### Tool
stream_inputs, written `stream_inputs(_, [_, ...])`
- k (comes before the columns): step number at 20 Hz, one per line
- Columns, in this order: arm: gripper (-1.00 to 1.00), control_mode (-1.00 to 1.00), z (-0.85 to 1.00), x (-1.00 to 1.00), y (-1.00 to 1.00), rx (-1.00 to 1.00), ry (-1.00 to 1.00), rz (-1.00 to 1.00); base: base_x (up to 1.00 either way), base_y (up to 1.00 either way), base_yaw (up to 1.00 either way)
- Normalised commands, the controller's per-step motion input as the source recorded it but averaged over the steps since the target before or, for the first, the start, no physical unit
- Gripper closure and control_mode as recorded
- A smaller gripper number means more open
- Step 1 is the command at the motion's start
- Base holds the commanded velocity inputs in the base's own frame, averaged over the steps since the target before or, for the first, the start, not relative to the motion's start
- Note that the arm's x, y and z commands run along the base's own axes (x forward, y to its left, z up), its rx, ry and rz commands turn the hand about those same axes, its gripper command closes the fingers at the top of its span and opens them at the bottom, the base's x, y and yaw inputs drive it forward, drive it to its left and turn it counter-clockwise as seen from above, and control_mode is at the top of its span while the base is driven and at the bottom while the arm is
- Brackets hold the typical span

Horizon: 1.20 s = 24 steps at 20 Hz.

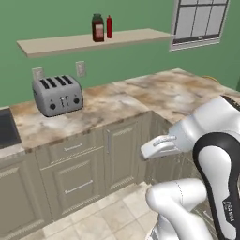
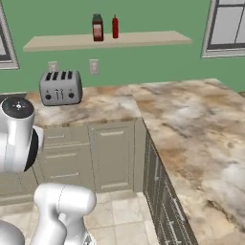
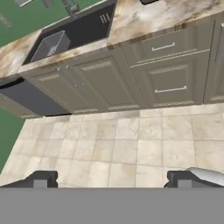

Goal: Collect the paprika, ketchup, and shaker from the cabinet and place them next to the stove.

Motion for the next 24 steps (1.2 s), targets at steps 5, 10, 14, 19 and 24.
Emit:
stream_inputs(5, [-1.00, 1.00, 0.00, 0.00, 0.00, 0.00, 0.00, 0.00, 0.79, 0.48, 0.15])
stream_inputs(10, [-1.00, 1.00, 0.00, 0.00, 0.00, 0.00, 0.00, 0.00, 0.86, 0.17, 0.19])
stream_inputs(14, [-1.00, 1.00, 0.00, 0.00, 0.00, 0.00, 0.00, 0.00, 0.85, 0.00, 0.29])
stream_inputs(19, [-1.00, 1.00, 0.00, 0.00, 0.00, 0.00, 0.00, 0.00, 0.81, -0.08, 0.33])
stream_inputs(24, [-1.00, 1.00, 0.00, 0.00, 0.00, 0.00, 0.00, 0.00, 0.84, -0.26, 0.28])
